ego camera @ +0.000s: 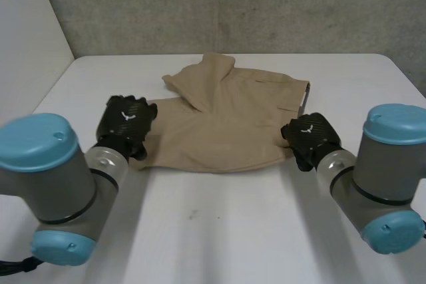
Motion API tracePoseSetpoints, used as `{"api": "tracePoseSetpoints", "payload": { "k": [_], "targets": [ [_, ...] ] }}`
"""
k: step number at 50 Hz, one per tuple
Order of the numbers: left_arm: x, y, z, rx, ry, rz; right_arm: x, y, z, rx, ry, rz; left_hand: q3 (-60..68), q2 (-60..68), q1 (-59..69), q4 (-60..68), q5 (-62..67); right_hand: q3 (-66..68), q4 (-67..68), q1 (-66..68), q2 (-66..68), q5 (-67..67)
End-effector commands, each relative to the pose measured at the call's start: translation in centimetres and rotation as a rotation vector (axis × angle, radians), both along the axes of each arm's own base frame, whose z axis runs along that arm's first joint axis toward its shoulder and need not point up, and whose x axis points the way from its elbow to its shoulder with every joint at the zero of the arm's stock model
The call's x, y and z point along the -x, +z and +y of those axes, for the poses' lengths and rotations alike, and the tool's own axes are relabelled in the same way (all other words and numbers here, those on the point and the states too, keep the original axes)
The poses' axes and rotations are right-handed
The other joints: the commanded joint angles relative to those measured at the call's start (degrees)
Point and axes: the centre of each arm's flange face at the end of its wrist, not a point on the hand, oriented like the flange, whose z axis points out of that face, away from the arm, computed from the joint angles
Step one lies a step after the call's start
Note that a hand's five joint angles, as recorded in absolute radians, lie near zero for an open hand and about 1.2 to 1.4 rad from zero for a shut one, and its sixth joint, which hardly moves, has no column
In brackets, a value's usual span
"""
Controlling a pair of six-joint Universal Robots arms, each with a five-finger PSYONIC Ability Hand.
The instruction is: Fold the shorts.
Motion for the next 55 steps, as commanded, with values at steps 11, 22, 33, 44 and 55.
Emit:
{"api": "tracePoseSetpoints", "payload": {
  "k": [11, 22, 33, 44, 55],
  "targets": [
    [-3.1, 0.3, 3.2, -0.178, 0.079, 0.132, 4.2, 0.5, -1.9, -0.069, -0.143, -0.126, 3.63, 4.17, 4.79, 4.36, 4.57, 12.30, 11.68, 23.91, 12.35, 13.10],
    [-3.0, -3.5, 3.9, -0.378, 0.132, 0.283, 4.4, 0.4, -2.1, -0.072, -0.151, -0.127, 14.57, 15.11, 15.72, 15.30, 15.50, 12.30, 11.68, 23.91, 12.35, 13.10],
    [-2.1, -5.0, 2.7, -0.405, 0.130, 0.266, 4.4, 0.4, -2.1, -0.072, -0.150, -0.126, 17.95, 18.49, 19.10, 18.68, 18.89, 12.30, 11.68, 23.91, 12.35, 13.10],
    [-1.2, -6.2, 1.0, -0.408, 0.131, 0.260, 4.3, 0.3, -2.0, -0.076, -0.144, -0.125, 17.44, 17.98, 18.60, 18.18, 18.38, 12.30, 11.68, 23.91, 12.35, 13.10],
    [-0.2, -6.8, -0.9, -0.380, 0.116, 0.224, 4.2, 0.2, -1.9, -0.078, -0.142, -0.121, 18.96, 19.50, 20.11, 19.69, 19.89, 12.30, 11.68, 23.91, 12.35, 13.10]
  ]
}}
